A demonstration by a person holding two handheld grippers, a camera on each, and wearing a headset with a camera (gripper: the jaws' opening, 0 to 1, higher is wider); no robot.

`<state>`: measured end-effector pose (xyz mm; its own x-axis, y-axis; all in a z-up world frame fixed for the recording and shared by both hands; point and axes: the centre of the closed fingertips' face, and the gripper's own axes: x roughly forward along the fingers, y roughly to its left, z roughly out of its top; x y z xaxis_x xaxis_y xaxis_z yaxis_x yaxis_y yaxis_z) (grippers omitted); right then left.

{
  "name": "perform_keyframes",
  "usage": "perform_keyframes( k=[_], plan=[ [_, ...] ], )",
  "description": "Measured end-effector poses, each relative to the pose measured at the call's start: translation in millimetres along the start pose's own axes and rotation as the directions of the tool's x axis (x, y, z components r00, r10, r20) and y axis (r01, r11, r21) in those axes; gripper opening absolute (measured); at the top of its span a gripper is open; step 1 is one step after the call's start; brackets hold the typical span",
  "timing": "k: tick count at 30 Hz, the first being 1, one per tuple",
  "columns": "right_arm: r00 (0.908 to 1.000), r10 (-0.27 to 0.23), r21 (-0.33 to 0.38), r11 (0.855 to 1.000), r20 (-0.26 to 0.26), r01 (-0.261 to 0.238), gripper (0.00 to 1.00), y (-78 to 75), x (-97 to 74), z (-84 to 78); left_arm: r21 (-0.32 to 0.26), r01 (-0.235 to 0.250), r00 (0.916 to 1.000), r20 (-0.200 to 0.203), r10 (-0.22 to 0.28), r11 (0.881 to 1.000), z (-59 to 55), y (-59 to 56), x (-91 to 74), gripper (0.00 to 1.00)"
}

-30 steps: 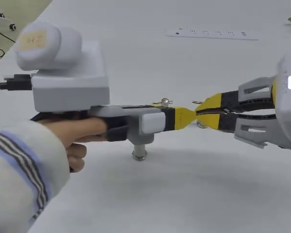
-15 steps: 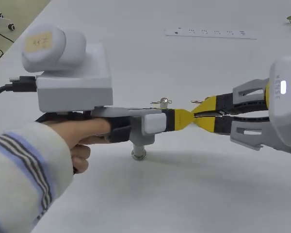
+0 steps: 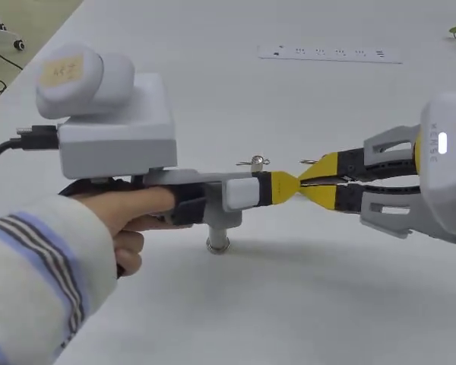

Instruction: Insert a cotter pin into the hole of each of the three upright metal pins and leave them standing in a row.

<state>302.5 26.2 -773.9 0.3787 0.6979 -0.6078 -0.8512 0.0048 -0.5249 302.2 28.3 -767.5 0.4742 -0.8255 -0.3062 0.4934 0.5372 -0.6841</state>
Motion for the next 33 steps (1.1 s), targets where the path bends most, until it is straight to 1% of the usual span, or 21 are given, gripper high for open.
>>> perform_keyframes(
  k=[4, 8, 11, 13, 17, 21, 24, 28, 31, 33],
  plan=[
    [1.0000, -0.003, -0.019, 1.000, -0.009, 0.002, 0.02, 0.9, -1.0, -0.3, -0.036, -0.003, 1.0000, -0.002, 0.003, 0.999, -1.2, -0.3, 1.0, 0.03],
    [0.9999, -0.002, -0.028, 1.000, -0.012, 0.001, 0.03, 2.3, -1.7, -0.6, -0.039, -0.003, 1.0000, -0.006, 0.003, 0.999, -2.9, -0.6, 1.5, 0.03],
    [0.9999, -0.003, -0.036, 0.999, -0.014, 0.003, 0.03, 2.7, -2.1, -0.5, -0.061, -0.005, 1.0000, -0.006, 0.005, 0.998, -3.4, -0.5, 1.7, 0.02],
    [0.9999, -0.005, -0.039, 0.999, -0.011, 0.005, 0.03, 2.6, -2.2, 0.5, -0.063, 0.003, 1.0000, -0.007, -0.003, 0.998, -3.8, -1.2, 1.1, 0.02],
    [0.9999, -0.008, -0.044, 0.999, -0.013, 0.007, 0.03, 2.3, -2.7, 0.8, -0.077, 0.000, 1.0000, -0.008, 0.000, 0.997, -5.1, -0.7, 0.7, 0.01],
    [0.9999, -0.008, -0.045, 0.999, -0.011, 0.007, 0.03, 2.7, -3.5, 1.5, -0.105, 0.009, 0.9999, -0.005, -0.009, 0.994, -5.1, -1.1, 0.5, 0.01],
    [0.9998, -0.012, -0.047, 0.999, -0.016, 0.011, 0.03, 1.9, -3.6, 0.5, -0.089, 0.015, 0.9999, 0.004, -0.015, 0.996, -5.0, -2.3, 0.9, 0.01],
    [0.9999, -0.006, -0.044, 0.999, -0.014, 0.005, 0.03, 4.1, -2.8, 1.1, -0.093, 0.012, 0.9999, -0.007, -0.013, 0.996, -7.8, -2.9, 2.9, 0.03],
    [0.9999, -0.001, -0.050, 0.999, -0.016, 0.000, 0.03, 5.8, -2.7, 1.4, -0.093, 0.009, 0.9999, -0.008, -0.010, 0.996, -8.9, -2.7, 3.1, 0.03],
    [0.9999, -0.002, -0.049, 0.999, -0.017, 0.001, 0.03, 6.2, -2.9, 1.4, -0.107, 0.013, 0.9999, -0.004, -0.014, 0.994, -8.6, -3.0, 3.0, 0.03]
  ],
)
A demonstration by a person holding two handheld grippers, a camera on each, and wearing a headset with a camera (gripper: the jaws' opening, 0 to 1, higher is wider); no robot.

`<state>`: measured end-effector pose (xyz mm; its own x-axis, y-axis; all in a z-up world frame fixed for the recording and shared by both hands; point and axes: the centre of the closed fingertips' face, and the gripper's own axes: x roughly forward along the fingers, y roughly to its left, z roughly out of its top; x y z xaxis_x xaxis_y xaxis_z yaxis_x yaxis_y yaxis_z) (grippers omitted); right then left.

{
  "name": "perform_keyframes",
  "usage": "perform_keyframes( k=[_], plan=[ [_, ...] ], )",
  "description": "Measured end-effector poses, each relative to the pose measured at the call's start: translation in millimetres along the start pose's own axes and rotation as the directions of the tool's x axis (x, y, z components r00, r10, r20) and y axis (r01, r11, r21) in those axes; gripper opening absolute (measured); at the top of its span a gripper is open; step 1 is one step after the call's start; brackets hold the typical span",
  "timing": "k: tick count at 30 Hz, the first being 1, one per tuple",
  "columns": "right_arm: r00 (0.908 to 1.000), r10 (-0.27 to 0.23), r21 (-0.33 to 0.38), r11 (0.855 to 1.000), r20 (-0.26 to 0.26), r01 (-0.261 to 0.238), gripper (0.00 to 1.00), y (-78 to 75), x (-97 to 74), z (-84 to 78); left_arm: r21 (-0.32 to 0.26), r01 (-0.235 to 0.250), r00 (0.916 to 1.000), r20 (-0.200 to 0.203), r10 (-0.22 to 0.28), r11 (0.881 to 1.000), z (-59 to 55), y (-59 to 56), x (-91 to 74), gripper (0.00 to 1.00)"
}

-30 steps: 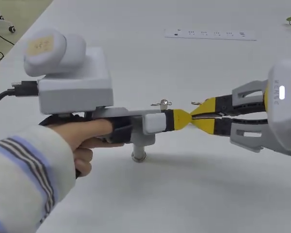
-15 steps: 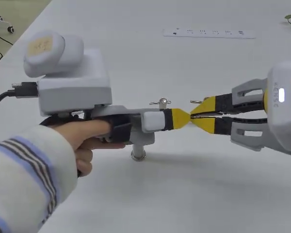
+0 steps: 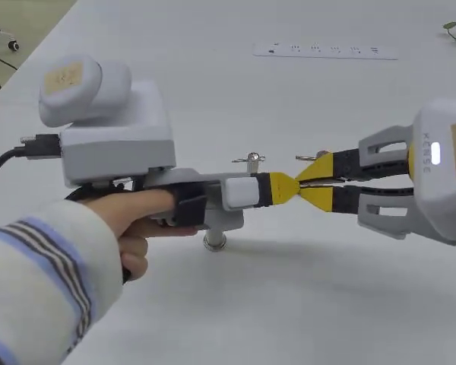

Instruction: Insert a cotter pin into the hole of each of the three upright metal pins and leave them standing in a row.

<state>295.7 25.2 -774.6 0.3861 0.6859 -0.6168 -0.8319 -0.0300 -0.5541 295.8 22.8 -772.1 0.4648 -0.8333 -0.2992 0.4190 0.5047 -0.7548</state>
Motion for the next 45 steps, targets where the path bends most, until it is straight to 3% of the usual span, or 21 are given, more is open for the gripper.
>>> perform_keyframes(
  k=[11, 20, 29, 35, 38, 40, 41, 42, 43, 45],
  plan=[
    [1.0000, 0.006, -0.004, 1.000, -0.003, -0.006, 0.03, 2.1, -1.5, -0.4, -0.072, -0.002, 1.0000, 0.000, 0.002, 0.997, 0.7, 4.5, -0.2, 0.02],
    [0.9996, 0.028, 0.027, 0.999, 0.008, -0.028, 0.03, 6.5, -1.1, -1.0, -0.077, -0.017, 0.9987, -0.048, 0.013, 0.997, -5.5, 4.7, -0.1, 0.00],
    [0.9991, 0.038, 0.036, 0.999, 0.018, -0.038, 0.04, 5.3, -0.8, -0.6, -0.033, -0.025, 0.9984, -0.052, 0.023, 0.999, -3.5, 3.7, -1.3, 0.00],
    [0.9965, 0.081, 0.132, 0.988, 0.017, -0.083, 0.13, 9.0, -1.2, -9.9, 0.022, -0.029, 0.9974, -0.065, 0.031, 0.999, -2.8, 5.4, -6.0, 0.00],
    [0.9923, 0.117, 0.228, 0.966, 0.041, -0.123, 0.15, 14.2, -2.4, -13.2, 0.084, -0.025, 0.9955, -0.089, 0.033, 0.996, -5.5, 6.6, -10.7, 0.00],
    [0.9846, 0.160, 0.310, 0.935, 0.069, -0.174, 0.17, 21.1, -3.1, -14.0, 0.116, -0.009, 0.9936, -0.111, 0.022, 0.993, -9.1, 5.0, -14.1, 0.00],
    [0.9838, 0.157, 0.341, 0.923, 0.086, -0.177, 0.17, 20.7, -3.1, -13.3, 0.138, 0.000, 0.9932, -0.115, 0.016, 0.990, -10.0, 4.1, -15.3, 0.00],
    [0.9822, 0.156, 0.361, 0.914, 0.105, -0.183, 0.16, 20.6, -3.3, -12.1, 0.173, 0.005, 0.9927, -0.119, 0.015, 0.985, -10.3, 4.6, -16.5, 0.00],
    [0.9732, 0.187, 0.395, 0.890, 0.133, -0.226, 0.16, 26.2, -4.5, -10.0, 0.218, 0.010, 0.9913, -0.130, 0.018, 0.976, -12.4, 4.5, -18.6, 0.00],
    [0.9637, 0.199, 0.450, 0.855, 0.178, -0.259, 0.16, 28.7, -5.3, -6.3, 0.290, 0.031, 0.9889, -0.148, 0.012, 0.956, -15.7, 2.5, -21.6, 0.00]
  ],
)
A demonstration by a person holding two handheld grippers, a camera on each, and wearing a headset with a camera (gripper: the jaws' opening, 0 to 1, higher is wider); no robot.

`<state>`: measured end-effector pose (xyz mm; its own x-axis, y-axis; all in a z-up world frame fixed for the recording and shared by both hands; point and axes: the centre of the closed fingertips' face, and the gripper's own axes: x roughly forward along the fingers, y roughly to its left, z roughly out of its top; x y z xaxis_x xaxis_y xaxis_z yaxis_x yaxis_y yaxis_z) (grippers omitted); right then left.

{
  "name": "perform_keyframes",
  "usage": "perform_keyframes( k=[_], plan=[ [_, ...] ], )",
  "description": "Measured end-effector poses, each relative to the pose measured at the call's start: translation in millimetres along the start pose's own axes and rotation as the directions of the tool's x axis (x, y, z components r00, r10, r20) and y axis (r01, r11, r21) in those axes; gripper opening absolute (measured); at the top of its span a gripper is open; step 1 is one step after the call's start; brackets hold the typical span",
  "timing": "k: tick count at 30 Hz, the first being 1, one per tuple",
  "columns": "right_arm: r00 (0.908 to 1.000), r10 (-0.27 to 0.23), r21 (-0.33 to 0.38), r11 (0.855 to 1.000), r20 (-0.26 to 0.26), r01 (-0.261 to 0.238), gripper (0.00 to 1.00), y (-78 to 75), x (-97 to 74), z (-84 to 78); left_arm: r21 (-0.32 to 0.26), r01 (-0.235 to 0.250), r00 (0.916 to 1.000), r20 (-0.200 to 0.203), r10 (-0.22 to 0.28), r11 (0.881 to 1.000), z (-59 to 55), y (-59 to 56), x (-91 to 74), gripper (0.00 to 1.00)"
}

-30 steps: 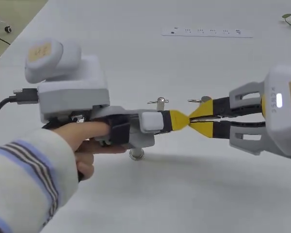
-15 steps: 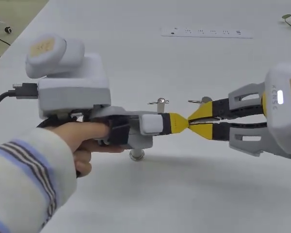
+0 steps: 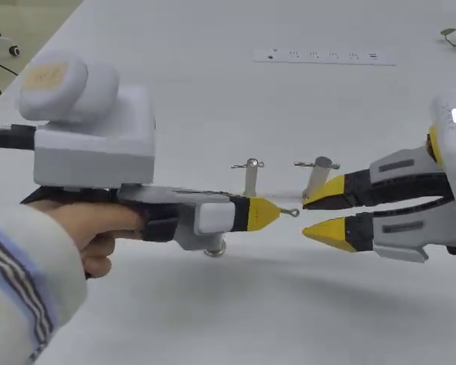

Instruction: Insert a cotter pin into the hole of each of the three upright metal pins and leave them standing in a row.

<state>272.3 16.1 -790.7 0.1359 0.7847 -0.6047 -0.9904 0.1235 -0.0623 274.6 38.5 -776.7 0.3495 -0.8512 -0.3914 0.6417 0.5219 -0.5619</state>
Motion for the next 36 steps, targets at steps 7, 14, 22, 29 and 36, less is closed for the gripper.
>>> perform_keyframes(
  k=[7, 14, 22, 29, 36],
  plan=[
    [0.9934, 0.084, 0.117, 0.989, 0.078, -0.093, 0.16, 13.7, 3.1, 5.6, 0.231, 0.106, 0.9944, -0.021, -0.104, 0.967, -0.6, -21.4, -7.2, 0.00],
    [0.9866, 0.135, 0.140, 0.979, 0.092, -0.147, 0.14, 26.7, 7.9, 4.1, 0.372, 0.138, 0.9903, -0.065, -0.123, 0.918, -9.6, -32.6, -8.1, 0.00],
    [0.9769, 0.190, 0.143, 0.969, 0.099, -0.202, 0.08, 40.8, 8.8, 6.4, 0.497, 0.178, 0.9836, -0.113, -0.140, 0.849, -18.0, -35.6, -6.5, 0.00],
    [0.9708, 0.224, 0.113, 0.966, 0.085, -0.233, 0.05, 50.2, 8.7, 5.9, 0.525, 0.218, 0.9754, -0.145, -0.166, 0.822, -24.1, -33.9, -7.7, 0.00],
    [0.9635, 0.261, 0.066, 0.962, 0.060, -0.265, 0.04, 57.1, 7.1, 6.1, 0.548, 0.238, 0.9683, -0.199, -0.151, 0.802, -34.1, -32.3, -7.8, 0.01]
  ],
)
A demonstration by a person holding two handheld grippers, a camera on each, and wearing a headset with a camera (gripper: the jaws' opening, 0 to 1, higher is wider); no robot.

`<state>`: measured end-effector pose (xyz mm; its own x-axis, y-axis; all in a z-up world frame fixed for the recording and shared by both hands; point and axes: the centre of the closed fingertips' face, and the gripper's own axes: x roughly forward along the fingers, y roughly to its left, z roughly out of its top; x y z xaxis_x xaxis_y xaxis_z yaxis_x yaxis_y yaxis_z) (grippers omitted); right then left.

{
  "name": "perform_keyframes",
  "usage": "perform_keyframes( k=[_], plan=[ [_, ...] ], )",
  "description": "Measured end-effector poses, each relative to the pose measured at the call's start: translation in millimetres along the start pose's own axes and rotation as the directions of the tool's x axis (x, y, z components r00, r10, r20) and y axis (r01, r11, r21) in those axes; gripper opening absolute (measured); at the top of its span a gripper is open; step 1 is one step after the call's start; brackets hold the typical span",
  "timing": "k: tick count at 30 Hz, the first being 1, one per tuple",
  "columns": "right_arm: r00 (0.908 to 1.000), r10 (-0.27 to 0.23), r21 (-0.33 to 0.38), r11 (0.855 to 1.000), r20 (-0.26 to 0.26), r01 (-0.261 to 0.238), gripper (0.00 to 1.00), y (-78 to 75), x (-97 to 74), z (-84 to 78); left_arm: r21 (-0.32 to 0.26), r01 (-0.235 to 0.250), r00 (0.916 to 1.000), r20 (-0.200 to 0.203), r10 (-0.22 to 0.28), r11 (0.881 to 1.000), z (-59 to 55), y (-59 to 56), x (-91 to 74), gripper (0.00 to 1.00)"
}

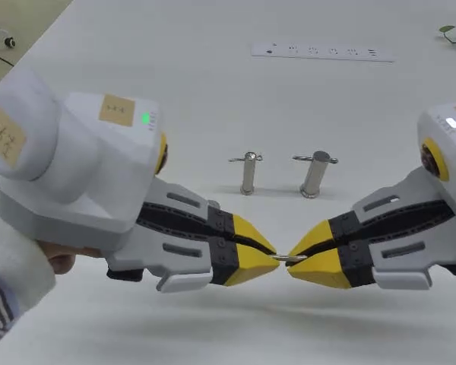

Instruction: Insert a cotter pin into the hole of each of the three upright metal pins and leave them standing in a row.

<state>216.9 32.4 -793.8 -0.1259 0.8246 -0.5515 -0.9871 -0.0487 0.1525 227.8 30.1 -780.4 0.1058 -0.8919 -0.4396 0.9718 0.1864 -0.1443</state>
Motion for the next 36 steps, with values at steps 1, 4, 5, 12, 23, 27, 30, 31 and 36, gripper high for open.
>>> perform_keyframes(
  k=[1, 4, 5, 12, 23, 27, 30, 31, 36],
  plan=[
    [1.0000, -0.003, -0.012, 1.000, -0.006, 0.003, 0.04, -0.5, 0.4, -0.1, 0.005, -0.004, 1.0000, -0.008, 0.004, 1.000, -1.1, 0.4, 0.5, 0.01],
    [0.9998, -0.009, -0.020, 1.000, -0.015, 0.009, 0.04, -2.7, 1.1, -0.7, 0.005, -0.014, 0.9998, -0.011, 0.014, 1.000, -2.0, 1.9, 0.2, 0.01],
    [0.9999, -0.010, -0.020, 1.000, -0.014, 0.010, 0.04, -3.0, 1.2, -0.2, 0.015, -0.018, 0.9998, -0.010, 0.018, 1.000, -1.9, 2.6, -0.5, 0.01],
    [0.9971, -0.073, 0.002, 0.997, -0.022, 0.073, 0.04, -19.8, 3.5, -1.1, 0.029, -0.123, 0.9922, 0.021, 0.123, 0.992, -1.9, 22.7, -12.1, 0.11],
    [0.9781, -0.189, 0.043, 0.980, -0.086, 0.194, 0.04, -60.6, 7.6, -11.1, -0.048, -0.355, 0.9339, 0.026, 0.357, 0.934, -22.0, 73.1, -40.3, 0.26],
    [0.9771, -0.185, 0.014, 0.982, -0.105, 0.187, 0.04, -67.4, 14.2, -10.3, -0.066, -0.365, 0.9306, -0.003, 0.366, 0.929, -38.1, 77.6, -36.4, 0.26],
    [0.9773, -0.169, -0.018, 0.986, -0.129, 0.168, 0.04, -69.3, 19.7, -9.3, -0.075, -0.370, 0.9288, -0.045, 0.368, 0.926, -51.2, 80.1, -34.4, 0.22],
    [0.9768, -0.169, -0.023, 0.986, -0.132, 0.167, 0.04, -70.8, 21.0, -9.4, -0.064, -0.371, 0.9284, -0.053, 0.368, 0.927, -53.6, 80.9, -34.4, 0.22],
    [0.9776, -0.155, -0.051, 0.988, -0.143, 0.149, 0.04, -73.8, 25.6, -5.1, -0.079, -0.361, 0.9326, -0.041, 0.358, 0.929, -52.5, 80.0, -32.3, 0.22]
  ],
)
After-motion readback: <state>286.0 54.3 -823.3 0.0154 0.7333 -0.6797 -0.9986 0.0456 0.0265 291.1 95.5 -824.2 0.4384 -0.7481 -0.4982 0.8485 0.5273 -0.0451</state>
